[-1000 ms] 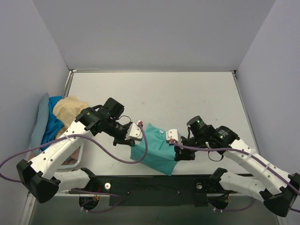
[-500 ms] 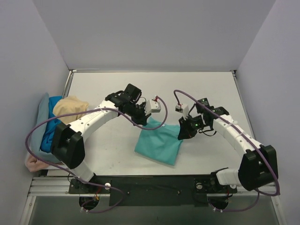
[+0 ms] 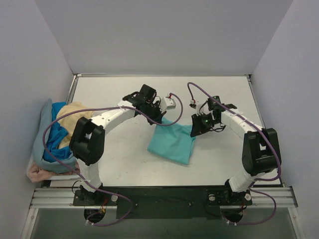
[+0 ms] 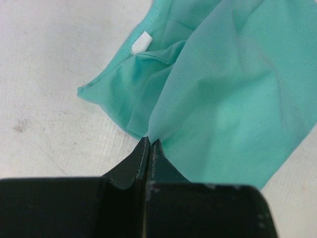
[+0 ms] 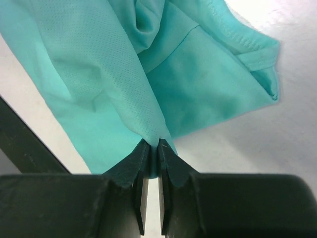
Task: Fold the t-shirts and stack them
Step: Fold the long partially folded tshirt into a neat square, then smooth out wrinkles on the folded tshirt
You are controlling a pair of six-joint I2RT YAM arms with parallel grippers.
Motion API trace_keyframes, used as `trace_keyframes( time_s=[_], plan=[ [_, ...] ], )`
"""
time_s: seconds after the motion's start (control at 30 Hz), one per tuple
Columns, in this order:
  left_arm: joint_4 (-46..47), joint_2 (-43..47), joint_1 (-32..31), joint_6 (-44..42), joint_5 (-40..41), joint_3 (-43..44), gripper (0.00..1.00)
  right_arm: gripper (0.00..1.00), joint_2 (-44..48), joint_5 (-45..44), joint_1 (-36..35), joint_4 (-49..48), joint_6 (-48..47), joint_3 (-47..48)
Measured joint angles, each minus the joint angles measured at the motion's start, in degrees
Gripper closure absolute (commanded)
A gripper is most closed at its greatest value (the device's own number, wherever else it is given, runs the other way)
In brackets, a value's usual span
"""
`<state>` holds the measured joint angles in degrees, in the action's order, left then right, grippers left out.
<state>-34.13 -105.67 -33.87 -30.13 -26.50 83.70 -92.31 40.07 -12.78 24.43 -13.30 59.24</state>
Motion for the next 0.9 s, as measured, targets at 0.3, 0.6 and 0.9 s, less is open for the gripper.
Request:
trace_keyframes(
  time_s=[0.3,0.6,0.9],
  plan=[
    [5.1,-9.9,1.1,2.4,2.3,5.0,0.57,0.73,-7.3,-6.3,1.9,-5.4,3.5,2.7],
    [7.1,-14.3,2.1,5.4,5.4,15.5,0.50,0.71,-8.7,-18.7,4.7,-8.6,7.3,7.6],
    [-1.7,-6.8,1.1,7.2,1.6,12.5,0.73,0.91,7.5,-18.4,-4.5,-8.9,19.3,0.6]
  ],
)
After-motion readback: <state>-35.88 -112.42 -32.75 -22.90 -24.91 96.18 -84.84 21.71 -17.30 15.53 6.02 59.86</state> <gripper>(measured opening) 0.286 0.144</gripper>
